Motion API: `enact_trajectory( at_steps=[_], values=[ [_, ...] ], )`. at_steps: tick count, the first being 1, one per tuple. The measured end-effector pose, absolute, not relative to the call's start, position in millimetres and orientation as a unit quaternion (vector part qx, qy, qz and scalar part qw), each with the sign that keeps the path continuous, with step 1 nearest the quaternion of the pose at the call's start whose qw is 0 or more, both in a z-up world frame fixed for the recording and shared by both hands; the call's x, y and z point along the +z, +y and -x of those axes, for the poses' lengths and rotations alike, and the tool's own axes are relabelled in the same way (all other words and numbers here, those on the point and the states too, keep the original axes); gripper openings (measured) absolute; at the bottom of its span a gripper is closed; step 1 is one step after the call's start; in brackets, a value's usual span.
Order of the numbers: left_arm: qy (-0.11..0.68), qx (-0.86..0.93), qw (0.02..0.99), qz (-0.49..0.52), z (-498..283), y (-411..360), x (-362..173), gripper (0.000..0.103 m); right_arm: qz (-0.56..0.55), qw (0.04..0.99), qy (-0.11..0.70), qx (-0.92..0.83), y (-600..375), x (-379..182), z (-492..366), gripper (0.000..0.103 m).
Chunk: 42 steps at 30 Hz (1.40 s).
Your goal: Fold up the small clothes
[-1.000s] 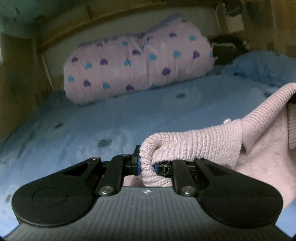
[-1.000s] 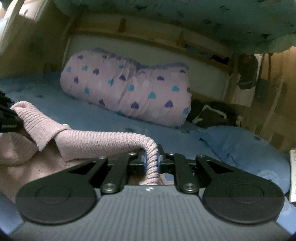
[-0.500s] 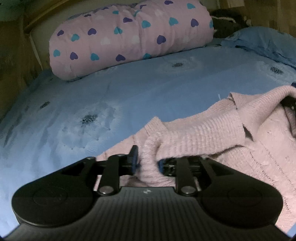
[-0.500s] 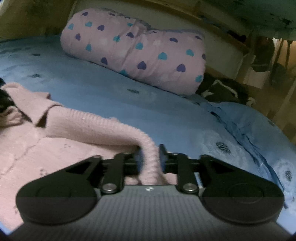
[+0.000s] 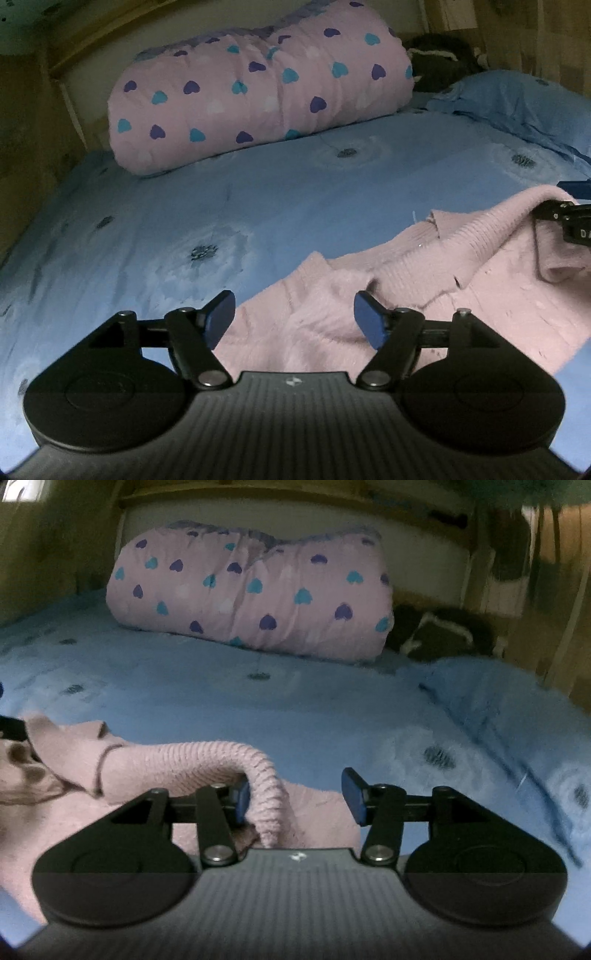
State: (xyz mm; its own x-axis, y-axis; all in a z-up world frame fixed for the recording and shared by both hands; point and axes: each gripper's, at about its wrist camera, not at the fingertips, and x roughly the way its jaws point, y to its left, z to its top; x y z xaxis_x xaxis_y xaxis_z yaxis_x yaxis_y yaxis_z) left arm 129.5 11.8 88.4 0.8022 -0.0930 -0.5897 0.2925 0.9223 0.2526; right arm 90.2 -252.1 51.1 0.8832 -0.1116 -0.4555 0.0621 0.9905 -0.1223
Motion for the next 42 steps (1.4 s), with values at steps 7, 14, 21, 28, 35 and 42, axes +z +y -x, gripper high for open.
enact_trajectory(
  at_steps=[7, 14, 21, 28, 35, 42],
  values=[
    [0.312, -0.09, 0.924, -0.204, -96.5, 20.7, 82.6, 0.076, 0.043, 0.963, 0.264, -0.038, -256.5, 51.8, -89.4, 0.052],
    [0.292, -0.13, 0.903, -0.289, -69.2, -9.0, 66.7, 0.076, 0.086, 0.96, 0.264, -0.036, -254.8, 57.6, -84.9, 0.052],
    [0.293, -0.108, 0.897, -0.313, -93.5, -24.6, 35.3, 0.076, 0.08, 0.958, 0.275, -0.017, -265.8, 64.2, -73.6, 0.052],
    [0.268, -0.061, 0.903, -0.329, -119.9, -27.3, 18.9, 0.033, 0.126, 0.945, 0.301, -0.013, -249.8, 51.4, -75.1, 0.052],
    [0.276, 0.023, 0.925, -0.261, -169.1, 14.7, 25.4, 0.034, 0.142, 0.943, 0.299, -0.044, -249.8, 48.2, -78.0, 0.052],
    [0.291, 0.085, 0.932, -0.198, -185.9, 61.1, 44.9, 0.035, 0.12, 0.945, 0.288, -0.096, -264.3, 49.2, -84.1, 0.052]
  ],
)
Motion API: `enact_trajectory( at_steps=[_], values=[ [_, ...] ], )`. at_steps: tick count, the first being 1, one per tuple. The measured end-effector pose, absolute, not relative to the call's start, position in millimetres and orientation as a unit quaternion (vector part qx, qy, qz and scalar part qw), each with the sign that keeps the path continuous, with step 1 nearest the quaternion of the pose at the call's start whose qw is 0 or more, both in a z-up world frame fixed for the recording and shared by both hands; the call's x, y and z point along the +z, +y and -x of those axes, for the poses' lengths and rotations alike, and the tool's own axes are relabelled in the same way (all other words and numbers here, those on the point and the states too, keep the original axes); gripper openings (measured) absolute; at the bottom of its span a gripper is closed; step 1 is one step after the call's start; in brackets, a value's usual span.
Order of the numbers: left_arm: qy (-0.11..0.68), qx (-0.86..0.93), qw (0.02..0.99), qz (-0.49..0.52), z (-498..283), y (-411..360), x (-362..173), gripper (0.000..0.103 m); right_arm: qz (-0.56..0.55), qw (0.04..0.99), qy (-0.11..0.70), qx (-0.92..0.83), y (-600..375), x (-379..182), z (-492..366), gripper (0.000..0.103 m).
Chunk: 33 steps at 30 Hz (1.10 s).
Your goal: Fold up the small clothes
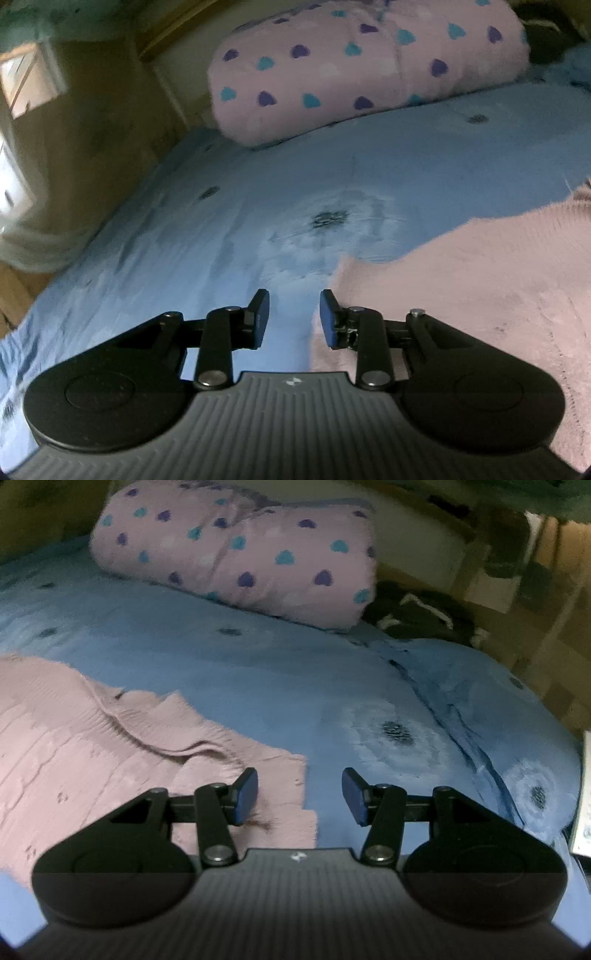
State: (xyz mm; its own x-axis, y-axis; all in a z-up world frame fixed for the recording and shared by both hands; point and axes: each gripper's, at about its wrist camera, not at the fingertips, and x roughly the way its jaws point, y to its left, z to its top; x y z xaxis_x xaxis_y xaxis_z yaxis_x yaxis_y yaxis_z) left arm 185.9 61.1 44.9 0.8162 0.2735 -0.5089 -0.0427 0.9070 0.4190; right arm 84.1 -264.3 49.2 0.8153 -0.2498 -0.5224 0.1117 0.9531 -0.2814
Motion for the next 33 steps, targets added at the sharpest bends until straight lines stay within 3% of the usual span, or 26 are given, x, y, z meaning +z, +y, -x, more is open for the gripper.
enact_trajectory(
  at_steps=[3, 5, 7, 14, 27, 29, 33],
  values=[
    [0.296, 0.074, 0.936, -0.174, -172.5, 67.7, 60.4, 0.046, 0.1, 0.949, 0.279, -0.107, -273.7, 53.4, -82.3, 0.052],
    [0.304, 0.055, 0.939, -0.149, -159.4, 68.5, 71.6, 0.066, 0.075, 0.954, 0.269, -0.104, -282.6, 58.8, -77.5, 0.052],
    [0.312, 0.034, 0.941, -0.126, -143.8, 63.9, 80.5, 0.074, 0.043, 0.96, 0.262, -0.086, -291.4, 64.2, -72.5, 0.052],
    [0.332, -0.013, 0.937, -0.106, -118.2, 38.6, 87.6, 0.083, 0.076, 0.958, 0.275, -0.014, -271.2, 67.7, -59.6, 0.052],
    [0.378, -0.06, 0.92, -0.08, -138.7, 45.3, 38.9, 0.085, 0.018, 0.943, 0.333, 0.021, -253.7, 30.4, -97.8, 0.05],
    [0.387, -0.06, 0.918, -0.068, -142.9, 48.8, 36.7, 0.085, 0.011, 0.946, 0.324, 0.016, -255.3, 29.7, -100.2, 0.016],
    [0.386, -0.057, 0.919, -0.055, -145.7, 51.8, 38.0, 0.086, 0.052, 0.957, 0.284, -0.021, -259.8, 43.0, -105.3, 0.012]
  ],
)
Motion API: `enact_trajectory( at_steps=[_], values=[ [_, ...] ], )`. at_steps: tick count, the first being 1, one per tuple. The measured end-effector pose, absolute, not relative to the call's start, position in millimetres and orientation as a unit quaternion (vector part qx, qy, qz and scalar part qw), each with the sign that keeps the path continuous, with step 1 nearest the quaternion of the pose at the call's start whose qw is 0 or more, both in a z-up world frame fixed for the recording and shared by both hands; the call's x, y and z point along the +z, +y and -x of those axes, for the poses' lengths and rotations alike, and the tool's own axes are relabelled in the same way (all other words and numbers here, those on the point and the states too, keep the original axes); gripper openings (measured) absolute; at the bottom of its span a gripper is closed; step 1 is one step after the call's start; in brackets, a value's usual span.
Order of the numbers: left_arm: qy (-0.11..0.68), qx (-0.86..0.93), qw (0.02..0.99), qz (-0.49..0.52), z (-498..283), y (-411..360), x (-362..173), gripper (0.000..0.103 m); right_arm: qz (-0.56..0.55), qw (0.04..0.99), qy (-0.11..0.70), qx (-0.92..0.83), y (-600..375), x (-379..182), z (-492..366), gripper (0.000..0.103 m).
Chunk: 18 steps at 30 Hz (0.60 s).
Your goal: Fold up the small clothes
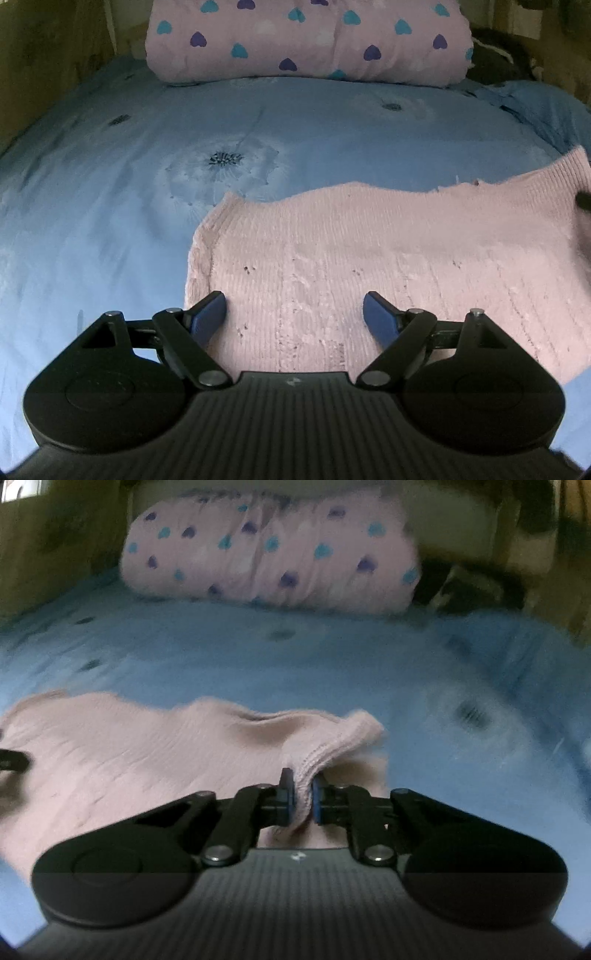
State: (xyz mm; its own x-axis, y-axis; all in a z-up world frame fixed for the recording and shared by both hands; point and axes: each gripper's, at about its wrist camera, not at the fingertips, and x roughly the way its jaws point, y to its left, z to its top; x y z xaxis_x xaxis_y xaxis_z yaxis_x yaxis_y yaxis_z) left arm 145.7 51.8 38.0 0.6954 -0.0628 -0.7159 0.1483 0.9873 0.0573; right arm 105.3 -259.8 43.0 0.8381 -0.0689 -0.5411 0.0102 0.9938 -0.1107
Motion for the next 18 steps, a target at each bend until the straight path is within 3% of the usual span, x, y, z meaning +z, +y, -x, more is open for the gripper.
enact_trajectory(
  at_steps=[3, 8, 13, 18],
  values=[
    [0.393, -0.054, 0.916, -0.055, -149.5, 53.0, 35.4, 0.088, 0.084, 0.957, 0.273, -0.06, -270.5, 45.5, -121.4, 0.012],
    [0.399, -0.05, 0.914, -0.046, -153.0, 55.8, 34.0, 0.091, 0.091, 0.933, 0.338, -0.085, -291.1, 17.3, -152.2, 0.014],
    [0.398, -0.047, 0.915, -0.051, -152.9, 53.7, 33.8, 0.091, 0.091, 0.93, 0.341, -0.101, -302.6, 11.6, -152.5, 0.04],
    [0.402, -0.047, 0.913, -0.049, -152.1, 54.7, 35.1, 0.092, 0.048, 0.935, 0.333, -0.108, -305.5, 35.2, -133.1, 0.04]
  ],
)
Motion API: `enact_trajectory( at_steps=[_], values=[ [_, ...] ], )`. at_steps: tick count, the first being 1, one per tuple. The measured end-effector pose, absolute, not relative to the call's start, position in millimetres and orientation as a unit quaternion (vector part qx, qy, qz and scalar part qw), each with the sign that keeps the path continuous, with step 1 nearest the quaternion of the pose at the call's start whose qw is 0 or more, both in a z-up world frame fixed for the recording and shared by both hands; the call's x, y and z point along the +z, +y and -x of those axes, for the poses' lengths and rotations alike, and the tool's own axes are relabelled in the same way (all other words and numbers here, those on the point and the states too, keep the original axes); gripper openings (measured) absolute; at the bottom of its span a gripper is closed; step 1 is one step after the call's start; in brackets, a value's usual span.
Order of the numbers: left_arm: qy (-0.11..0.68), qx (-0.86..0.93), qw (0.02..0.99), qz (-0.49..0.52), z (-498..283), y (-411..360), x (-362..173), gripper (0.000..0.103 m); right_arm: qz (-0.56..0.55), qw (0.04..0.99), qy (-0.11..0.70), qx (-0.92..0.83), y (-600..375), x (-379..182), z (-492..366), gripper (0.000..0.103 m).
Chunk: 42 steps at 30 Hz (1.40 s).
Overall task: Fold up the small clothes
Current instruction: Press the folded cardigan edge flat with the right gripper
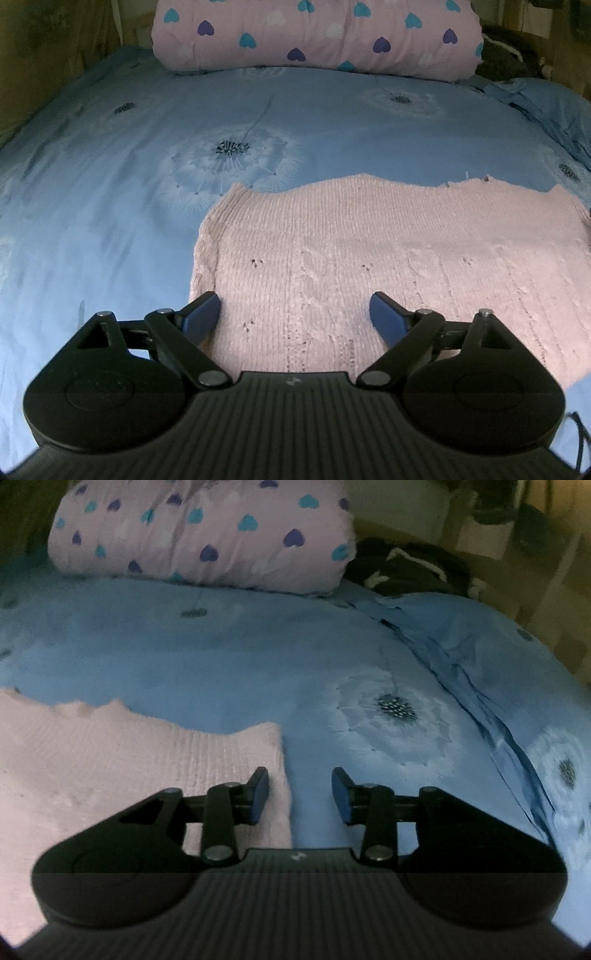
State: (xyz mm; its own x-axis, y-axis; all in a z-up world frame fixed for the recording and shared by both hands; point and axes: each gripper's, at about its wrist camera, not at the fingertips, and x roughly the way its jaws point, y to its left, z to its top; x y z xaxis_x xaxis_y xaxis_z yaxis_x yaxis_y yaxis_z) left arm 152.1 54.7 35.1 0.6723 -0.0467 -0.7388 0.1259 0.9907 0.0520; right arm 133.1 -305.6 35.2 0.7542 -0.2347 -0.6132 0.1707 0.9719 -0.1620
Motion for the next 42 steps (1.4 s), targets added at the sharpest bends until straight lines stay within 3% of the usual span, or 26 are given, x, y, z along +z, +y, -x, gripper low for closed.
enact_trajectory(
  at_steps=[3, 5, 7, 20, 25, 29, 33, 42],
  values=[
    [0.404, -0.047, 0.912, -0.05, -150.8, 54.5, 36.0, 0.092, 0.01, 0.941, 0.326, -0.087, -302.7, 50.0, -108.2, 0.044],
    [0.404, -0.047, 0.912, -0.053, -148.9, 53.8, 36.4, 0.092, -0.017, 0.945, 0.319, -0.075, -300.4, 56.7, -89.9, 0.06],
    [0.403, -0.047, 0.912, -0.055, -147.2, 53.7, 37.1, 0.092, -0.037, 0.946, 0.316, -0.07, -297.8, 60.7, -74.4, 0.066],
    [0.409, -0.047, 0.909, -0.064, -140.5, 50.9, 35.6, 0.095, -0.162, 0.916, 0.356, -0.086, -302.4, 16.2, -42.2, 0.069],
    [0.417, -0.043, 0.907, -0.039, -141.9, 56.5, 32.9, 0.096, -0.21, 0.909, 0.348, -0.09, -306.5, 1.4, -42.2, 0.077],
    [0.416, -0.041, 0.908, -0.034, -140.6, 58.0, 32.1, 0.096, -0.214, 0.909, 0.351, -0.068, -306.6, -2.4, -44.7, 0.092],
    [0.418, -0.041, 0.907, -0.033, -141.3, 58.3, 32.4, 0.096, -0.201, 0.911, 0.356, -0.062, -301.5, -1.1, -45.3, 0.094],
    [0.416, -0.04, 0.908, -0.034, -139.6, 57.3, 31.6, 0.096, -0.283, 0.901, 0.328, -0.012, -306.6, -4.5, -48.7, 0.096]
  ],
)
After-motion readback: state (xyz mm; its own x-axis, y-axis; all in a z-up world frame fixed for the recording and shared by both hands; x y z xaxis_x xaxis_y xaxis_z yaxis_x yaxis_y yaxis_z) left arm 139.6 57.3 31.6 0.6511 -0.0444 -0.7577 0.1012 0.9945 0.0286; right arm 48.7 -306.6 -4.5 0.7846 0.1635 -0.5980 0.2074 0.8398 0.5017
